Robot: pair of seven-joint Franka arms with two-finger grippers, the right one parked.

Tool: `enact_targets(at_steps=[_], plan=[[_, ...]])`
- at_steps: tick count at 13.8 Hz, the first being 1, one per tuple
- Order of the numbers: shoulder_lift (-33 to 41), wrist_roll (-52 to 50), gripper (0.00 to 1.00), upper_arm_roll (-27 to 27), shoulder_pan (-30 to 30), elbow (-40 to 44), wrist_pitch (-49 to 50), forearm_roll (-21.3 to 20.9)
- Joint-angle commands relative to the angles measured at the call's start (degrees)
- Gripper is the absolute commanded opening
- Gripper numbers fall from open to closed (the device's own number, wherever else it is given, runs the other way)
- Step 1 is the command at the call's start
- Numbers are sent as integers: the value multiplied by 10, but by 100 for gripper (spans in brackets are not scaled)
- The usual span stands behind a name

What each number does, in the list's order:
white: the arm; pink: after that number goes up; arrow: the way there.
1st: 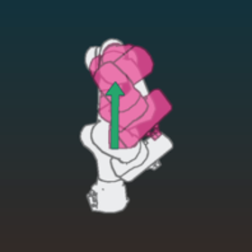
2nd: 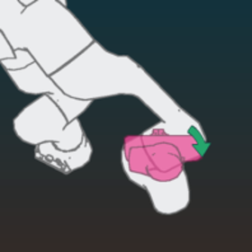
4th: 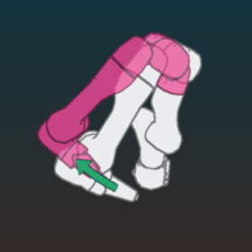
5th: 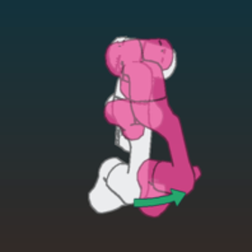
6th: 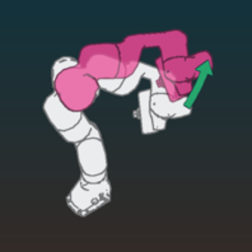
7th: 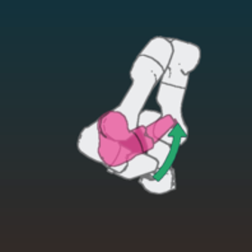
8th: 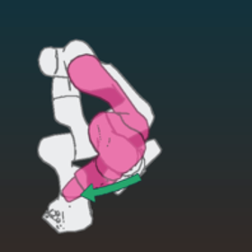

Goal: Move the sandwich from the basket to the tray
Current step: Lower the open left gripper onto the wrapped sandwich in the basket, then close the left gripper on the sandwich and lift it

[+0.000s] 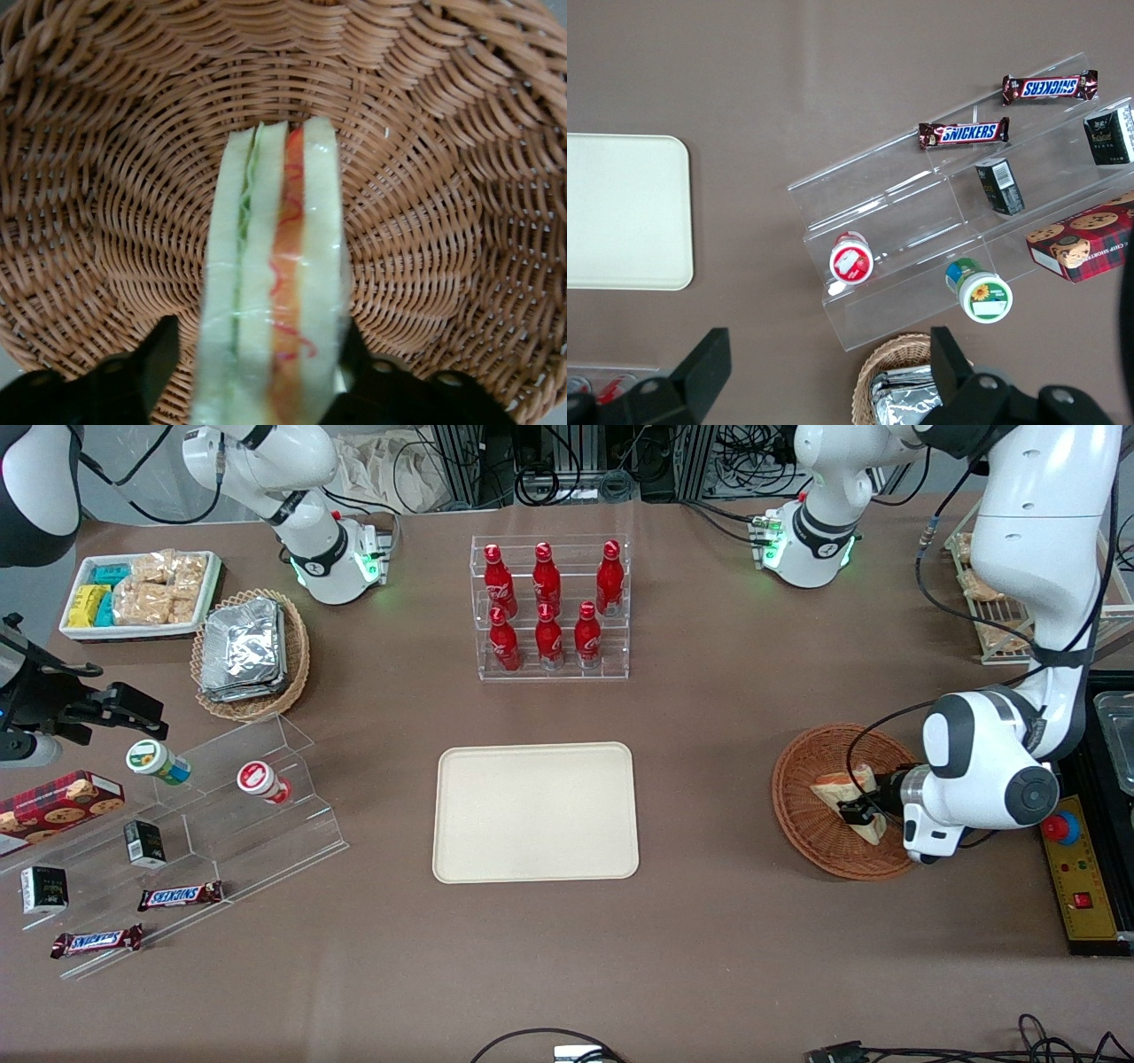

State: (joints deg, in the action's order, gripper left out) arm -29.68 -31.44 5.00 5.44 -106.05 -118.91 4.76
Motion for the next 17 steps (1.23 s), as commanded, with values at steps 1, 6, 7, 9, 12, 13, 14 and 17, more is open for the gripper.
enact_targets(at_steps=[1, 6, 7, 9, 12, 13, 14, 17], plan=[[26, -6, 0, 5, -3, -3, -4, 10], [83, 78, 0, 48, -7, 72, 119, -1], [78, 101, 0, 61, -7, 120, 168, -1], [60, 118, 0, 82, -28, 201, 238, -9], [25, 133, 0, 86, -112, 268, 257, -47], [9, 123, 0, 86, -136, 289, 256, -48], [-7, 102, 0, 86, -154, 309, 256, -46], [-64, 33, 0, 87, -218, 366, 252, -41]])
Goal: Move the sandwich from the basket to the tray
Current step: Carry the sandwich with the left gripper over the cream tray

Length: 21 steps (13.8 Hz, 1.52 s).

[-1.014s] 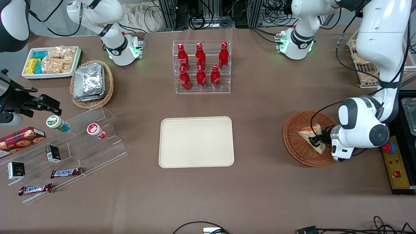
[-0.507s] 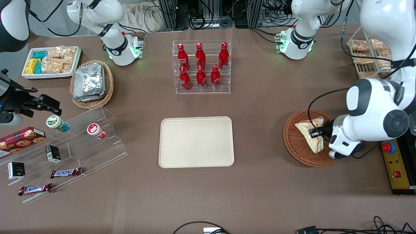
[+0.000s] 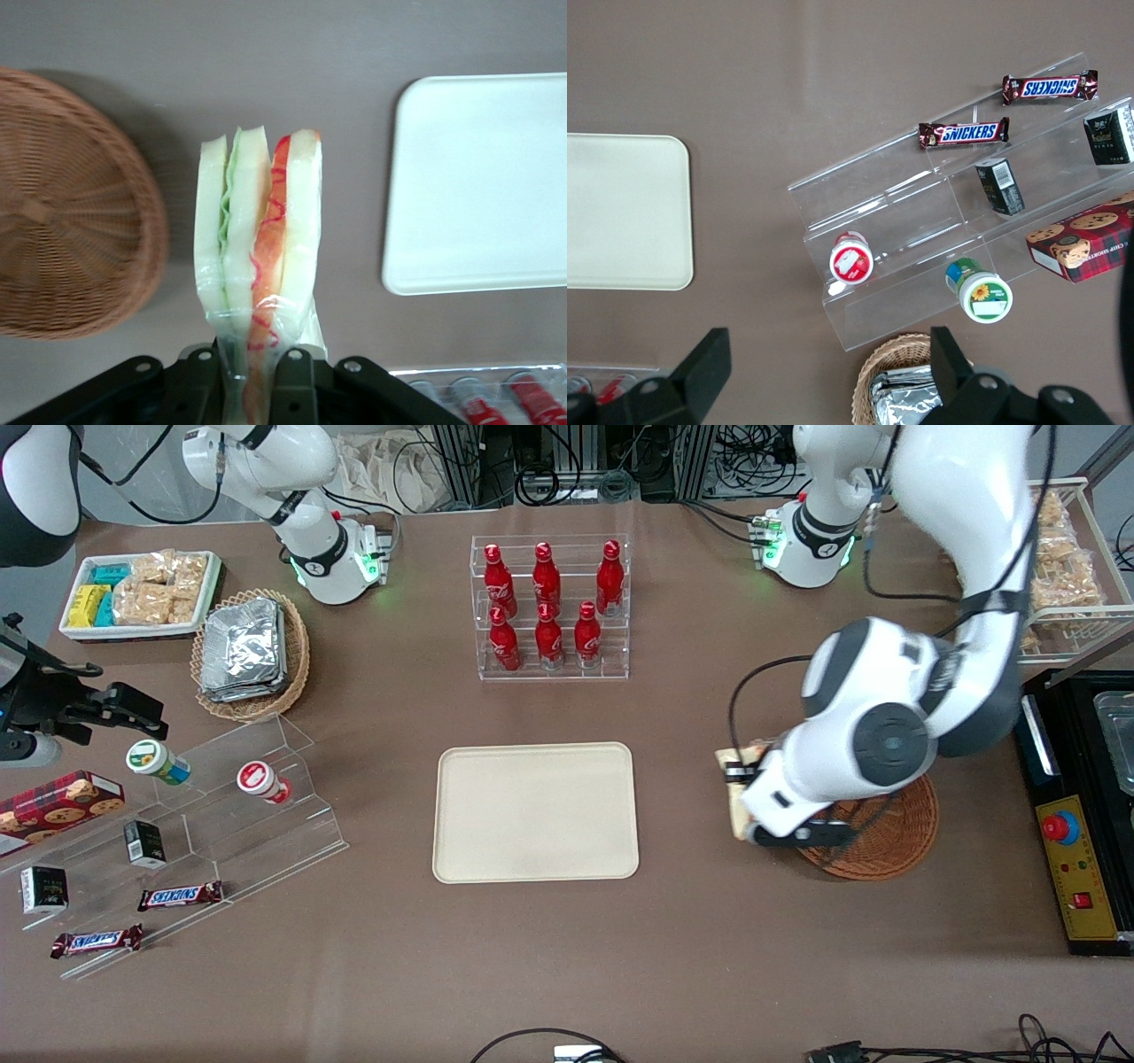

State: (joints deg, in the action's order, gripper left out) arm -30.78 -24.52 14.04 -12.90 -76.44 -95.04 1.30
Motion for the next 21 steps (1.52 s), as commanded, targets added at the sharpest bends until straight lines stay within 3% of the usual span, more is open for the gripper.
enact_targets(at_steps=[1, 9, 16, 17, 19, 21], plan=[[-74, -59, 0, -3, -54, 86, 8, -5], [-188, -83, 0, -4, -137, 106, -100, -9], [-222, -81, 3, -4, -141, 103, -135, -12], [-223, -80, 15, -4, -141, 103, -135, -12], [-224, -77, 100, -5, -141, 102, -135, -21], [-224, -81, 100, -4, -141, 101, -145, -23]])
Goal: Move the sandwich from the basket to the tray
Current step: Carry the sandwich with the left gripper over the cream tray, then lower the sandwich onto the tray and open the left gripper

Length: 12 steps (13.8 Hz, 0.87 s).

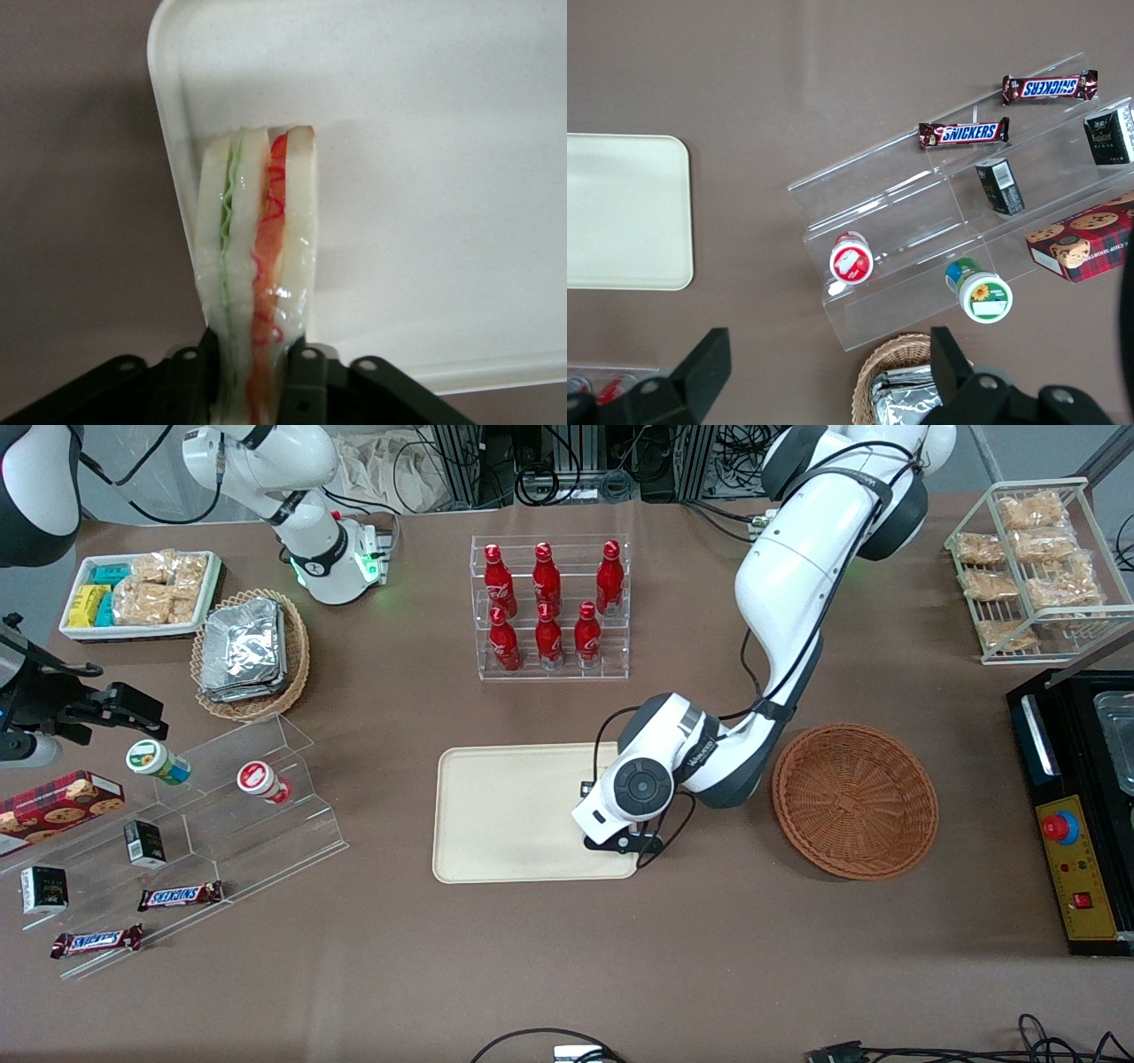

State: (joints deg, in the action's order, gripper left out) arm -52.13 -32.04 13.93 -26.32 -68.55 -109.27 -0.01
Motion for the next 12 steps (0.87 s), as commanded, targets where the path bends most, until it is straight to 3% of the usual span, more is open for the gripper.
enact_targets(at_steps=[1, 6, 12], plan=[[-10, -7, 100, -3, -7, 20, -2, -10], [46, -7, 100, -6, 8, 25, 26, -1], [206, 4, 100, -5, 120, 20, 247, -1]])
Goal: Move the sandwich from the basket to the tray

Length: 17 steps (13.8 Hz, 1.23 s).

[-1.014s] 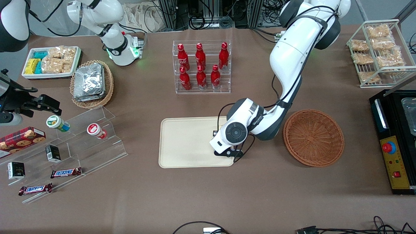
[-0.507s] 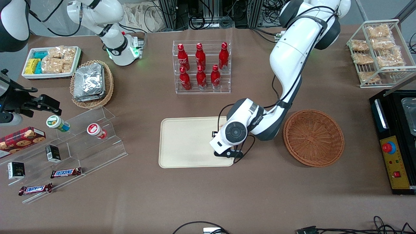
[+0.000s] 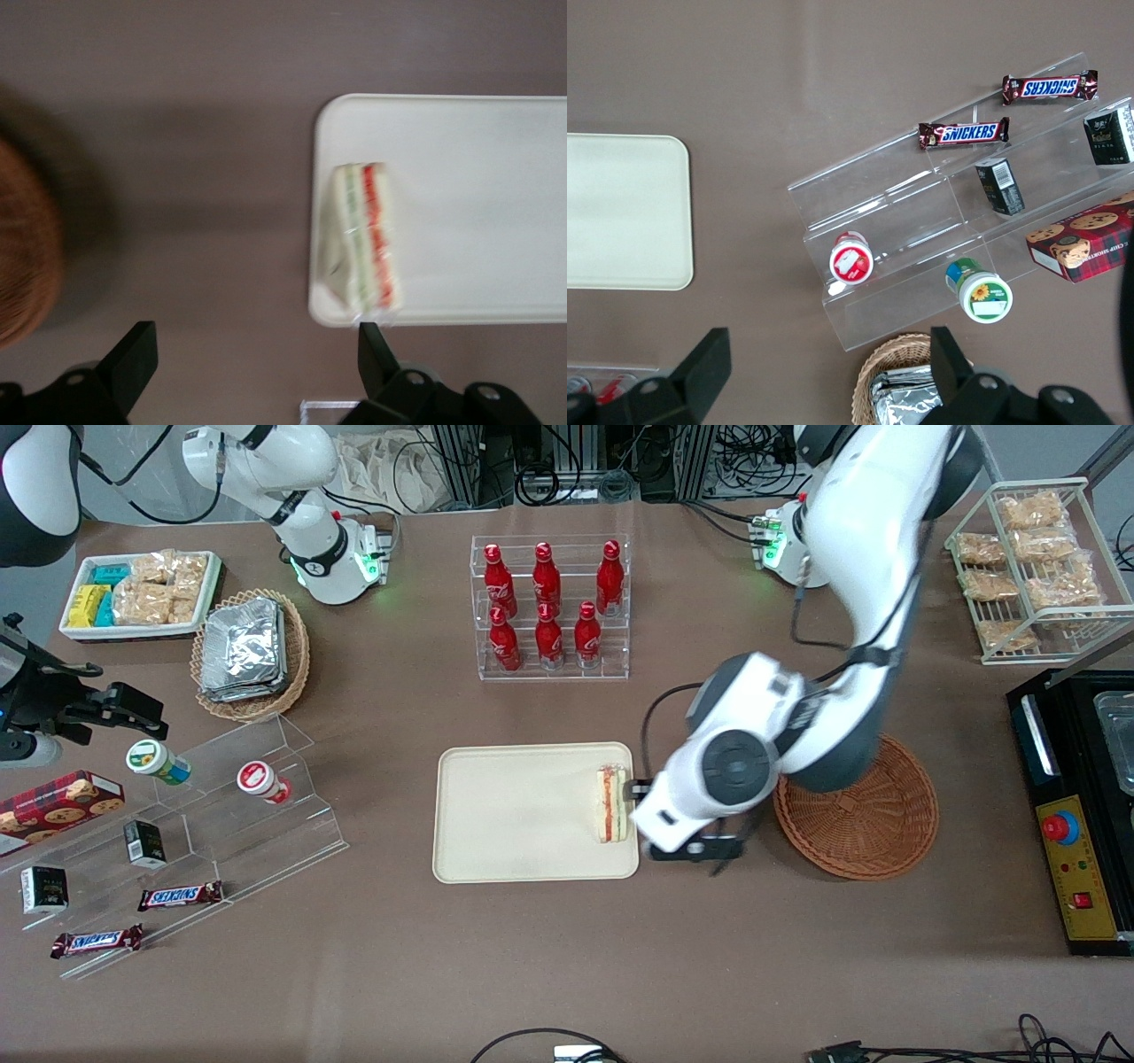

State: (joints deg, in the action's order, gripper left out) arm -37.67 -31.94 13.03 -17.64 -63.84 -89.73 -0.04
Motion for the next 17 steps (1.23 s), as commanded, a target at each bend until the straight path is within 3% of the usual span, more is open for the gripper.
enact_targets(at_steps=[1, 5, 10, 14, 17], plan=[[83, 5, 100, 2, 42, -28, 85, -5], [161, 49, 100, 0, 98, -45, 164, -9], [282, 166, 100, 1, 202, -171, 156, -9], [333, 250, 99, 1, 245, -234, 102, -8], [372, 253, 99, 0, 261, -290, 94, -8]])
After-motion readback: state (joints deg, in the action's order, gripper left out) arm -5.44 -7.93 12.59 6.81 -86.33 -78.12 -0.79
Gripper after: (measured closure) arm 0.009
